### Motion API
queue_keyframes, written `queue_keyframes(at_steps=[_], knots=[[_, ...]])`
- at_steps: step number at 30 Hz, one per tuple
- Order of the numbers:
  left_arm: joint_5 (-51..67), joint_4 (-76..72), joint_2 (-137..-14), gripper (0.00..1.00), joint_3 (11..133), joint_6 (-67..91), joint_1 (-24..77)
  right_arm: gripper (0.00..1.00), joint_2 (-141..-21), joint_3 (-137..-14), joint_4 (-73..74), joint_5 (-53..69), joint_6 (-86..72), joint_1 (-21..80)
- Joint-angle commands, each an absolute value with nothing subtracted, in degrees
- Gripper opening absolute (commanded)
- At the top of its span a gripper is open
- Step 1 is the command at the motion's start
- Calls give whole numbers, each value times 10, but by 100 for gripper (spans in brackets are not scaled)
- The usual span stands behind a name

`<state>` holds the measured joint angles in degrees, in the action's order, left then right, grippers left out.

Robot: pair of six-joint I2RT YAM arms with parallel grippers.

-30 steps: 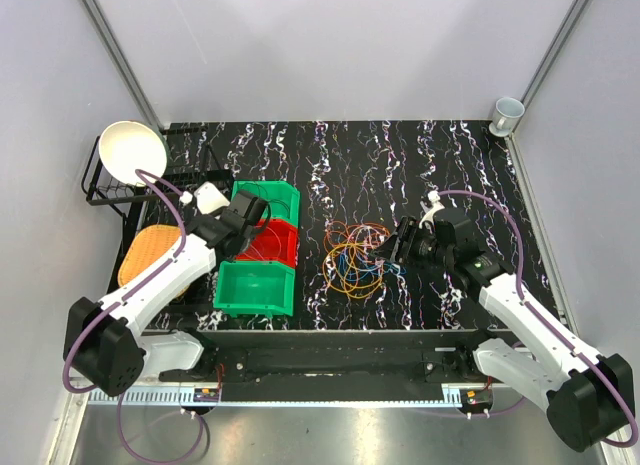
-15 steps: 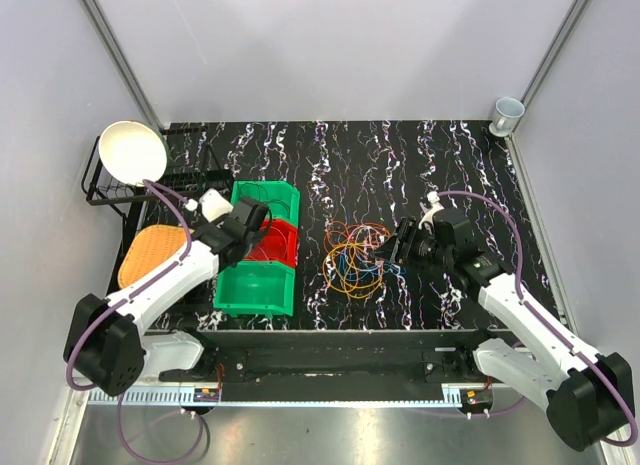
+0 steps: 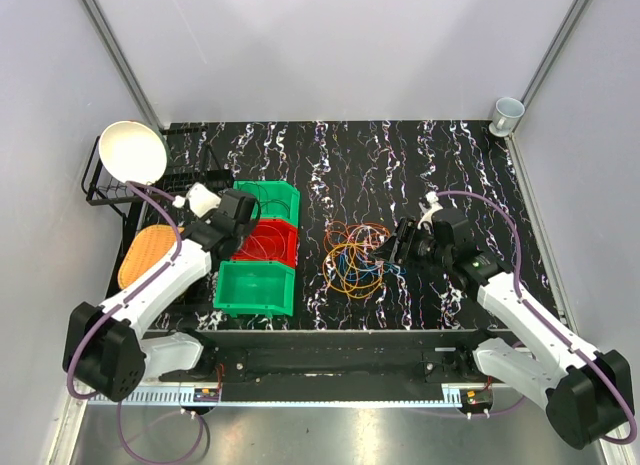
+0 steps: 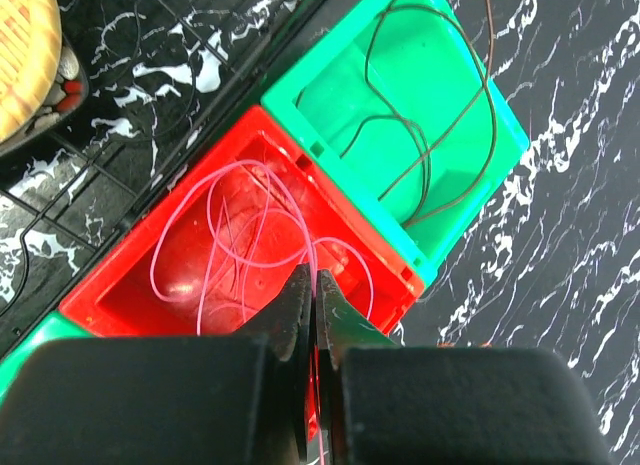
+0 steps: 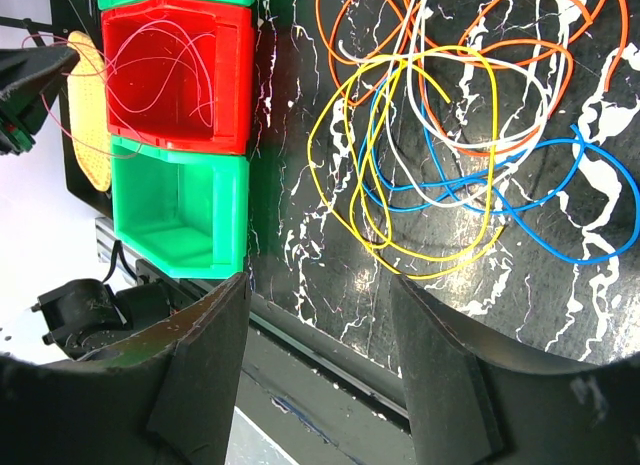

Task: Untangle the cables

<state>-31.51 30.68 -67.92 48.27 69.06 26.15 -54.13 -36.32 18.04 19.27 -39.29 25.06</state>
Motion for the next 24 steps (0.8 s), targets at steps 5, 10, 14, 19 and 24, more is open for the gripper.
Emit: queue_keyframes(at_steps=[5, 10, 14, 19, 24], knots=[[-300, 272, -722, 0, 537, 702, 248, 64, -541, -358, 156, 201, -381, 249], [-280, 242, -738, 0, 509, 722, 248, 64, -542, -354, 156, 199, -380, 249], [-269, 230, -739, 0, 490, 724, 248, 64, -544, -352, 156, 199, -374, 249], [-265, 233, -715, 0, 459, 743, 255, 64, -548, -350, 149, 200, -375, 249], [-269, 240, -686, 0, 439, 744, 272, 64, -551, -348, 140, 206, -381, 249]])
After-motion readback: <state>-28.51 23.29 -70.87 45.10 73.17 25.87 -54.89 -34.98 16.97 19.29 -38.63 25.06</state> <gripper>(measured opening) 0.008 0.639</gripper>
